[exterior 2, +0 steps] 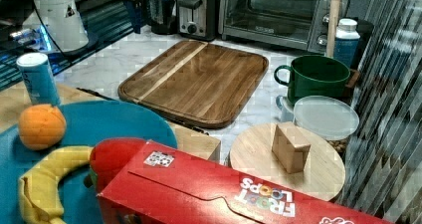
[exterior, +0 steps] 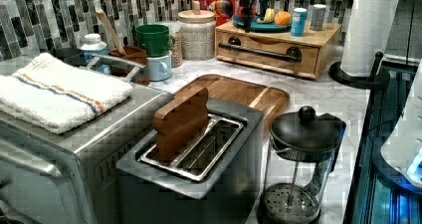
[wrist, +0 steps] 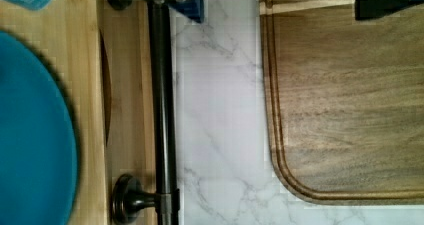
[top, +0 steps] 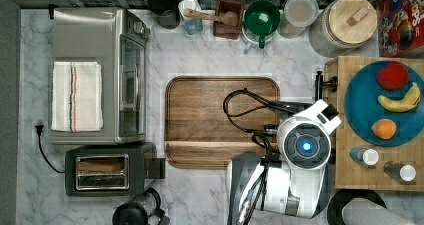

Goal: Open the drawer.

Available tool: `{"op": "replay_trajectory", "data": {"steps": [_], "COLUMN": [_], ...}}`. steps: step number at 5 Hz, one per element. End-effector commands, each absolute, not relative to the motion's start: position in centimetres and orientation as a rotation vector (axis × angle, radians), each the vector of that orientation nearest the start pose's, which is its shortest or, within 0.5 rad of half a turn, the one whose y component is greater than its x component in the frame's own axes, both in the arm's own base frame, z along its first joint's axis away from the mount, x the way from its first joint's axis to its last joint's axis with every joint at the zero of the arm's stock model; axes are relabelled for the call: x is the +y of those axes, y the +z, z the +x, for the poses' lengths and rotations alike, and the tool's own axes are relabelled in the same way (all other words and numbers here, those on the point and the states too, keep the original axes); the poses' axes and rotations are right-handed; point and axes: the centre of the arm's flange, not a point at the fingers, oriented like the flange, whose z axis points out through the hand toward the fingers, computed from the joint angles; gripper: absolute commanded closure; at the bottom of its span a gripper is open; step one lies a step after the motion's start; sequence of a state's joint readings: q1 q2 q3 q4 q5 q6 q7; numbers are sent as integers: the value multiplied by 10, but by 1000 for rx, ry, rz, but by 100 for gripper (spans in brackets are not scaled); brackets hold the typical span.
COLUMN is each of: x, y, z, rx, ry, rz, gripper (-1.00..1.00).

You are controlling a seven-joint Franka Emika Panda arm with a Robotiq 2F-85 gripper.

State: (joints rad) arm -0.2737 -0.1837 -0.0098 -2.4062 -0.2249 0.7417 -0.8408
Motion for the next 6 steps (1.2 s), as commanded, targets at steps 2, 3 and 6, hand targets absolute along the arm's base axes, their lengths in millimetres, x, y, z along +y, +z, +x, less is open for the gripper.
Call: {"op": "replay_trajectory", "data": {"steps": [2, 3, 6], "x": [-243, -241, -243], "y": [347, 338, 323], "z": [517, 518, 533], "rx": [-46, 8, 56], "ry": [-344, -303, -220], "rz": [-3386, -3335, -3288], "gripper": [-100, -100, -100]}}
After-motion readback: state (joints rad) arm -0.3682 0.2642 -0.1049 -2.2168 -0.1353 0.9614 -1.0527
